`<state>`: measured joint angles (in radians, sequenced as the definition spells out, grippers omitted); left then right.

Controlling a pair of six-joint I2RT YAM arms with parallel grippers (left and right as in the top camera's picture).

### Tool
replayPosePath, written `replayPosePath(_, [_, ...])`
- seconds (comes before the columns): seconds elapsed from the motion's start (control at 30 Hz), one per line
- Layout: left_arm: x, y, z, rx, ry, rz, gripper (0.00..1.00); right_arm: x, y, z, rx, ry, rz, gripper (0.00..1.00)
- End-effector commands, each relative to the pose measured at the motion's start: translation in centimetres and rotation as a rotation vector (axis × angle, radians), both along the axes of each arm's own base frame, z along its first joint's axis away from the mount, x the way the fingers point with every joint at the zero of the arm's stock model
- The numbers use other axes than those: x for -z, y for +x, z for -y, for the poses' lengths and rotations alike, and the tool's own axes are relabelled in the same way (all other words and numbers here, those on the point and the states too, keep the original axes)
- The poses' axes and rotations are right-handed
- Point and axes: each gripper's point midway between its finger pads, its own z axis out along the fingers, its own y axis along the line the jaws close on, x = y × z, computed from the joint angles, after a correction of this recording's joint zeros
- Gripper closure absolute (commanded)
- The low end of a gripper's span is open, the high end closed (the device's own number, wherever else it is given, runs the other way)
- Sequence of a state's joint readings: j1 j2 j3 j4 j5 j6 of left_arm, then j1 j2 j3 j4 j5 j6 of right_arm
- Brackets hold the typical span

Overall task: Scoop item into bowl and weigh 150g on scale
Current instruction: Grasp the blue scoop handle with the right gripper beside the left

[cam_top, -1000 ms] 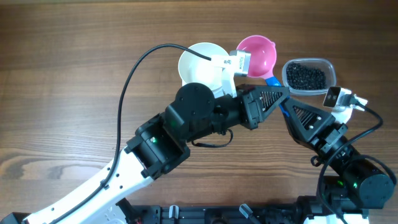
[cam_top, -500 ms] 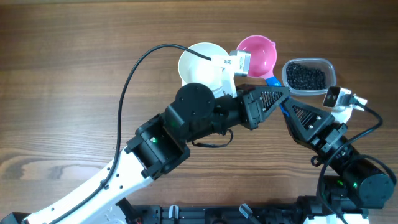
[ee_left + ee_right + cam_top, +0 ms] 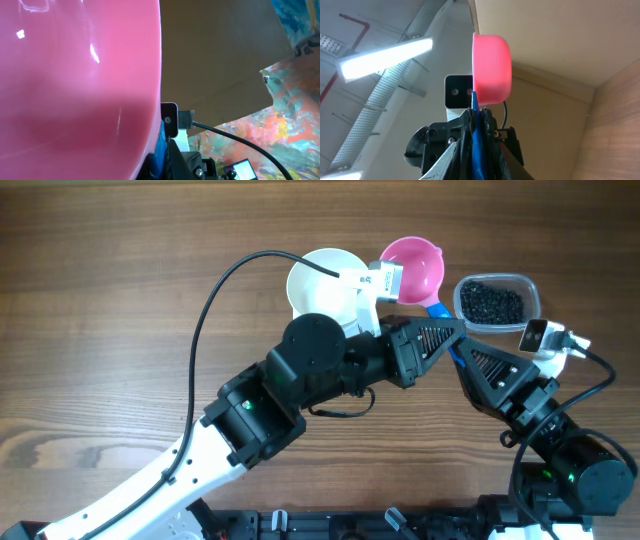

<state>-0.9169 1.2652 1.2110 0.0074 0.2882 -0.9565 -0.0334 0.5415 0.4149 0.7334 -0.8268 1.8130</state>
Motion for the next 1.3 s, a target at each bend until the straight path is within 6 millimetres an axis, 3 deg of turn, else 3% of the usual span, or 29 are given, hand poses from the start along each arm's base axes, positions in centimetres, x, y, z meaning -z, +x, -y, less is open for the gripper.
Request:
replayPosePath(0.0, [-0.33,0.23,-0.10,-0.018,-0.005,0.007,0.95,-0.77,-0.53,-0.20,-0.020,0.006,0.013,0.77])
replayPosePath(0.63, [-0.41,0.42,-0.13,-0.029,-0.008,0.010,0.95,-0.56,-0.71,-0.44,-0.037,-0.006,0.009,0.77])
replayPosePath(0.97, [-0.31,0.42,-0.14,-0.029,-0.005,0.008,0.94,-0.61,-0.64,-0.36,-0.031,-0.002,0.010,0.94])
replayPosePath(1.03, [-0.29,0.42,-0.13,-0.029,-0.004,0.007,0.85,-0.64,-0.61,-0.32,-0.027,-0.002,0.012,0.96])
replayPosePath(1.13, [-0.15,0.42,-0.14,-0.029,0.000,0.004,0.39,-0.67,-0.56,-0.26,-0.024,0.001,0.012,0.96])
replayPosePath(1.17, [-0.14,0.42,-0.14,-0.029,0.001,0.004,0.18,-0.70,-0.52,-0.21,-0.020,0.003,0.012,0.96])
replayPosePath(1.2, [-0.12,0.42,-0.14,-0.029,0.002,0.003,0.07,-0.75,-0.44,-0.13,-0.011,0.003,0.018,0.96])
replayPosePath(1.23, [-0.05,0.42,-0.15,-0.029,0.004,0.002,0.00,-0.81,-0.36,-0.03,0.004,-0.005,0.033,0.96])
replayPosePath(1.27, [0.05,0.42,-0.15,-0.029,0.007,0.000,0.00,-0.83,-0.21,0.10,0.023,-0.014,0.048,0.96])
